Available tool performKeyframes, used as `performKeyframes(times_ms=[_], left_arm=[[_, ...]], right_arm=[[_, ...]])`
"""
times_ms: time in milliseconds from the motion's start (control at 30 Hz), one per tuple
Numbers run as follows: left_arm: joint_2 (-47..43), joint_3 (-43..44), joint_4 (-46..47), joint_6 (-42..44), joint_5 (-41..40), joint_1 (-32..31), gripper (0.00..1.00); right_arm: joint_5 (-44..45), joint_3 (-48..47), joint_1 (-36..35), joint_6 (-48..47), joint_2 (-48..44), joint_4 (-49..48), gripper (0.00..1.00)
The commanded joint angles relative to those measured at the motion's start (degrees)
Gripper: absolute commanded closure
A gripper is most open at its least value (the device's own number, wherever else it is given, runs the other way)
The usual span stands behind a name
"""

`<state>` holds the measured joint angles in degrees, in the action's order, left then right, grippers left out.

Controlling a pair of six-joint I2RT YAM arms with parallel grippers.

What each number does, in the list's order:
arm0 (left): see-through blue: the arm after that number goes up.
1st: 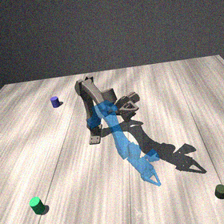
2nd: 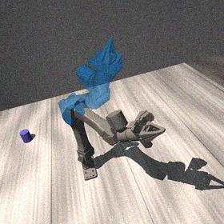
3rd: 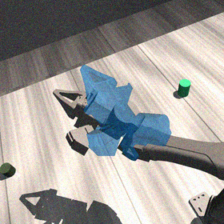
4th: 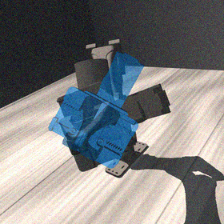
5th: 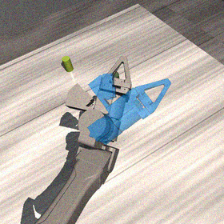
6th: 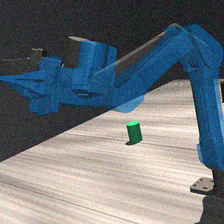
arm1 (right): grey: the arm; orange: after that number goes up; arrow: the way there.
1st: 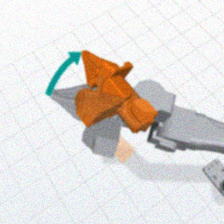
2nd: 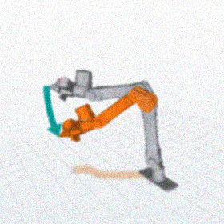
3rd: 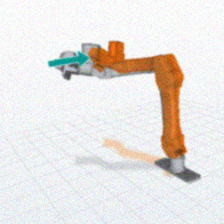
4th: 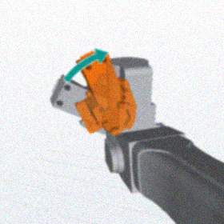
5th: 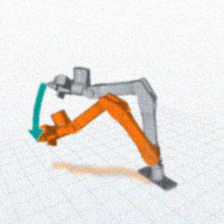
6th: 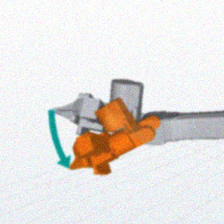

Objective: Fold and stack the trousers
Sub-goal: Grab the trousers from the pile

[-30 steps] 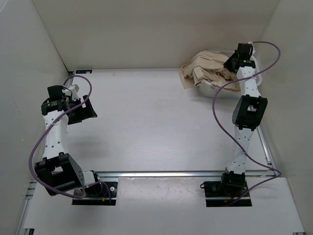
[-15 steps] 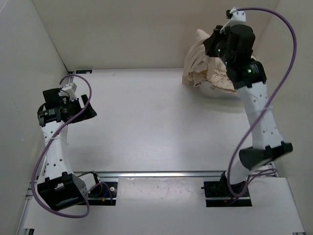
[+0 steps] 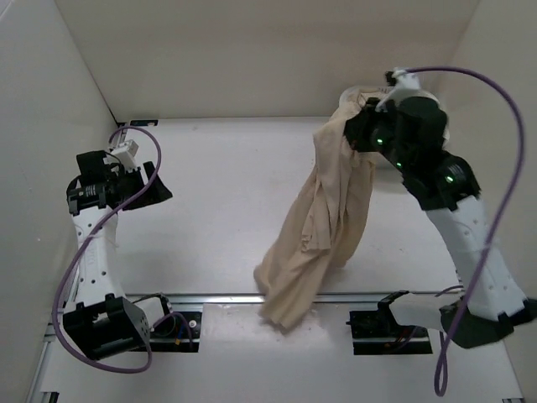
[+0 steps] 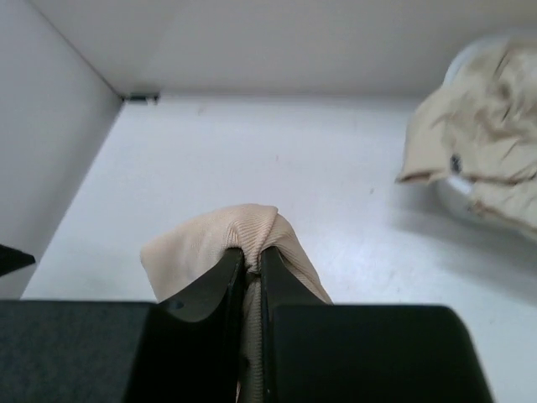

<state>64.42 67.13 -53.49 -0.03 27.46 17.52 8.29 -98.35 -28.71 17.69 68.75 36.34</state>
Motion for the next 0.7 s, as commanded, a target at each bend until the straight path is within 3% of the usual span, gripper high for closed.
performKeyframes(times_ms=[0, 133, 200, 267, 367, 467, 500, 533, 667], left_arm=[[4.2, 2.0, 0.6, 0.0, -1.3, -2.8, 0.15], [9.4, 4.4, 0.0, 0.0, -7.2, -8.6, 0.18], [10.6, 5.7, 0.0, 0.0, -7.9, -11.2, 0.18], [11.2, 6.8, 0.0, 0.0, -7.9, -12.8, 0.18], [11.8, 7.7, 0.0, 0.0, -8.6, -16.4, 0.17], [13.0, 7.7, -1.6, 0.0, -11.8, -22.6, 0.17], [13.0, 7.7, -1.6, 0.0, -12.9, -27.1, 0.17], [13.6, 7.7, -2.3, 0.0, -16.0, -29.8, 0.17], [17.7, 11.2, -3.0, 0.0, -23.5, -44.4, 0.17]], right_arm=[[-1.9, 2.4, -2.5, 4.5, 12.0, 0.4, 1.00], [0.4, -8.1, -7.0, 6.6, 26.9, 5.7, 1.00], [-0.2, -13.9, -9.5, 8.2, 35.9, 7.6, 0.68], [-2.7, -23.5, -12.0, 6.9, 41.6, 11.2, 0.07], [-3.6, -29.7, -12.6, 6.9, 47.4, 18.1, 0.01], [0.1, -14.1, -9.3, 10.7, 38.8, 11.8, 0.01], [0.7, -7.8, -7.4, 14.6, 31.4, 9.4, 0.01], [0.7, 4.5, -2.5, 17.0, 27.6, 6.0, 0.01], [-0.1, 27.2, 10.4, 23.4, 10.6, 6.6, 0.05]])
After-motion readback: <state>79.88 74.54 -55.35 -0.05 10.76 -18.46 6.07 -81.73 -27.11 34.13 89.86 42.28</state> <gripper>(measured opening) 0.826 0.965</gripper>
